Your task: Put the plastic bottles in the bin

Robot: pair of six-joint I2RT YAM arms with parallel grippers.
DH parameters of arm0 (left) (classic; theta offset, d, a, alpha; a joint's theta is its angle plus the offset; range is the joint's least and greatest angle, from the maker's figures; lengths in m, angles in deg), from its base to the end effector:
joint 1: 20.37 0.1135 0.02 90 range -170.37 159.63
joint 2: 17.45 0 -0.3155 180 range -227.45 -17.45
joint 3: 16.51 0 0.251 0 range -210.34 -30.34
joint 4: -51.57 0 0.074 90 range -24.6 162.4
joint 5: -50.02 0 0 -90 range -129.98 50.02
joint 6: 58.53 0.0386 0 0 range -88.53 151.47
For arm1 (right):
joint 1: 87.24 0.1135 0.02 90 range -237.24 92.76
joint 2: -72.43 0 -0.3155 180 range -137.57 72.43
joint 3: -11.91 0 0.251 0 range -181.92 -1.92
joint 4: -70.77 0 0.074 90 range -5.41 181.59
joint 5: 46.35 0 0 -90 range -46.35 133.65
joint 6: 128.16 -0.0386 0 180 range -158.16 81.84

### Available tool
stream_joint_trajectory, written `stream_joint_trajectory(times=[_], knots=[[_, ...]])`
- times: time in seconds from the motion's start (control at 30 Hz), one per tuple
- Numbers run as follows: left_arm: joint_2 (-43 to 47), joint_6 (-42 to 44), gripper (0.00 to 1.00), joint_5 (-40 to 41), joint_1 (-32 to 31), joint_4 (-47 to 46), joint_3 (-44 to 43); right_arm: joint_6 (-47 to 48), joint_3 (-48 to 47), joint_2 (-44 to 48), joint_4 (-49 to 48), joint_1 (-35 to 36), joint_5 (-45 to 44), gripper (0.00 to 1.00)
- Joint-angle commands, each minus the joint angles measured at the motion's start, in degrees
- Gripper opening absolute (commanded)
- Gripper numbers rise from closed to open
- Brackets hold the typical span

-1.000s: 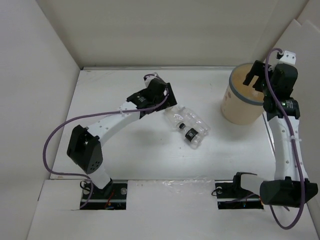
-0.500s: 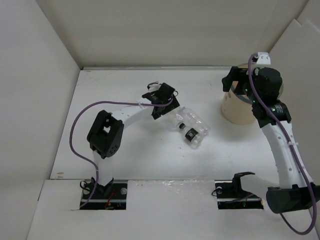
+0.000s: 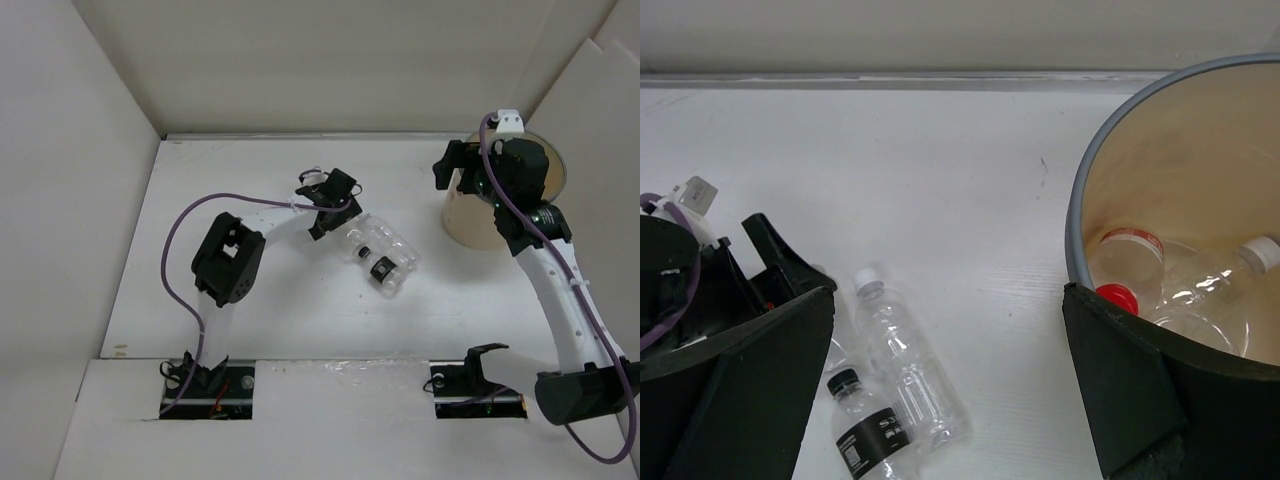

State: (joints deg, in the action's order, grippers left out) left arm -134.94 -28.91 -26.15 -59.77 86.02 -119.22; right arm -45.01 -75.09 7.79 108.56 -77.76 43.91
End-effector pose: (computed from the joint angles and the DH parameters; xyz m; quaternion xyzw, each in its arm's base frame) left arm 0.3776 -0.2983 0.2449 -0.2107 0.9074 -0.1918 0.3091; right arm 0.2224 0.0373 0.4641 -0.0196 0.7954 0.0878 0.5994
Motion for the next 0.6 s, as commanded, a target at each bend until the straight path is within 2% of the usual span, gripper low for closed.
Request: stream_joint_trajectory(times=[0.0, 0.07, 0.1, 0.13, 0.23, 0.3, 0.33, 0.37, 0.47, 0.57], knots=[[-0.8, -1.4, 0.96, 0.3, 0.0, -0.1, -1.6, 0.9, 0.1, 0.5, -3.7, 0.5, 0.0, 1.00], [-1.3, -1.4, 0.90, 0.3, 0.0, -0.1, -1.6, 0.9, 0.1, 0.5, -3.7, 0.5, 0.0, 1.00], [-1.3, -1.4, 0.79, 0.3, 0.0, -0.1, -1.6, 0.9, 0.1, 0.5, -3.7, 0.5, 0.0, 1.00], [-1.3, -1.4, 0.77, 0.3, 0.0, -0.1, -0.9, 0.9, 0.7, 0.5, -3.7, 1.0, 0.0, 1.00], [-1.9, -1.4, 0.77, -0.3, 0.5, -1.0, 0.4, 0.9, 0.7, 0.0, -4.2, 1.0, 0.5, 1.00], [-2.0, -1.4, 0.62, -0.9, 0.5, -1.7, 1.0, 0.9, 0.7, 0.0, -4.2, 1.0, 1.1, 1.00], [-2.0, -1.4, 0.50, -0.9, 0.5, -1.7, 1.5, 0.9, 0.7, 0.0, -4.2, 1.5, 1.1, 1.00], [-2.0, -1.9, 0.30, -0.9, 1.2, -1.7, 1.5, 0.9, 0.7, 0.0, -4.2, 1.5, 1.1, 1.00], [0.8, -2.5, 0.18, 0.7, 1.9, 0.1, 3.5, 1.8, 0.7, -1.2, -4.7, 2.7, 4.0, 1.00], [4.5, -2.5, 0.14, 4.5, 3.1, 2.0, 4.8, 4.5, 1.3, -1.8, -5.6, 4.1, 8.3, 1.00]])
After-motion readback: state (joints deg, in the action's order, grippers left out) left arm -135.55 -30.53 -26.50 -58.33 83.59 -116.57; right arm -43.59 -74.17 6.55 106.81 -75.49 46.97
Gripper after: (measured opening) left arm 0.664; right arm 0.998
